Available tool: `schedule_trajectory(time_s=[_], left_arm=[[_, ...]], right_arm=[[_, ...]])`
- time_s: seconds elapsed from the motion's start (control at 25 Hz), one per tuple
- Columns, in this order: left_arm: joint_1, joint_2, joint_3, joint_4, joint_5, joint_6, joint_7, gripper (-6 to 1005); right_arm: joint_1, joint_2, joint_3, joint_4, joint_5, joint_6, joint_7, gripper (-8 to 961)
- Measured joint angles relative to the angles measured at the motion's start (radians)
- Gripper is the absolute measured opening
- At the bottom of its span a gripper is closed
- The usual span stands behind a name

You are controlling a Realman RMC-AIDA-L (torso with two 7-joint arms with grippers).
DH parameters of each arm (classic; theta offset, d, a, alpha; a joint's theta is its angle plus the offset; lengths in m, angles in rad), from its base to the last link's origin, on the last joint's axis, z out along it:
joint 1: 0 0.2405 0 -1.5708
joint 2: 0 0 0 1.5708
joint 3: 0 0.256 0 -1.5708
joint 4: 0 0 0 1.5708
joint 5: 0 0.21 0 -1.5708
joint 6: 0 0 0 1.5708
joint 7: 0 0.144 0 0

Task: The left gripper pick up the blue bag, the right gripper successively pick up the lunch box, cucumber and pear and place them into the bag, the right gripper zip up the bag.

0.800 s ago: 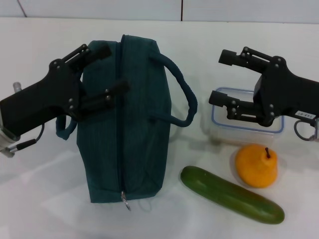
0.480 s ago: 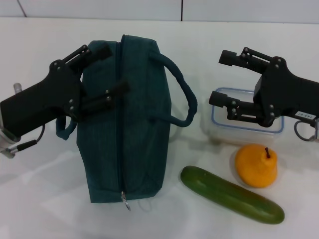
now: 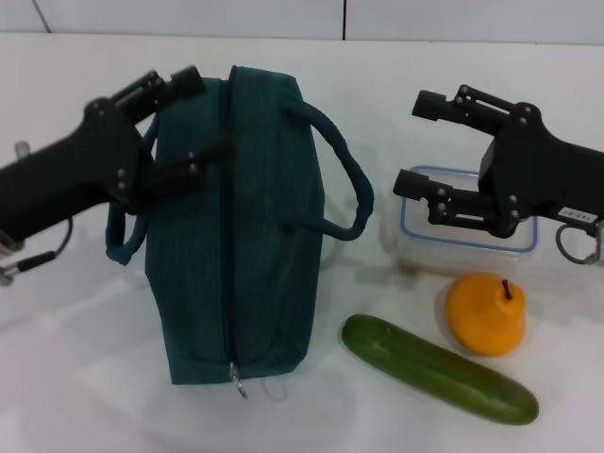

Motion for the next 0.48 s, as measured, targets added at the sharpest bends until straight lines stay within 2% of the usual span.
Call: schedule_trajectory(time_s=[0.16,0.28,0.48], left_arm=[[0.008,0.01,-0.003,0.185,0.022,-0.007,-0.266,879],[0.028,0.013,-0.003,0.311,0.059,-0.018,-0.401,879],[0.087,-0.001,-0.004,0.45,0.137,-0.077,-0.531,880]], right_arm=[[0.0,0.0,0.0,-0.004,0.0,0.0,0.003,785],[0.001,0.0,0.0,-0.007,0.0,0.0,0.005,785],[0.001,-0.001,0.001,-0.023,0.0,0.0,0.008,784]])
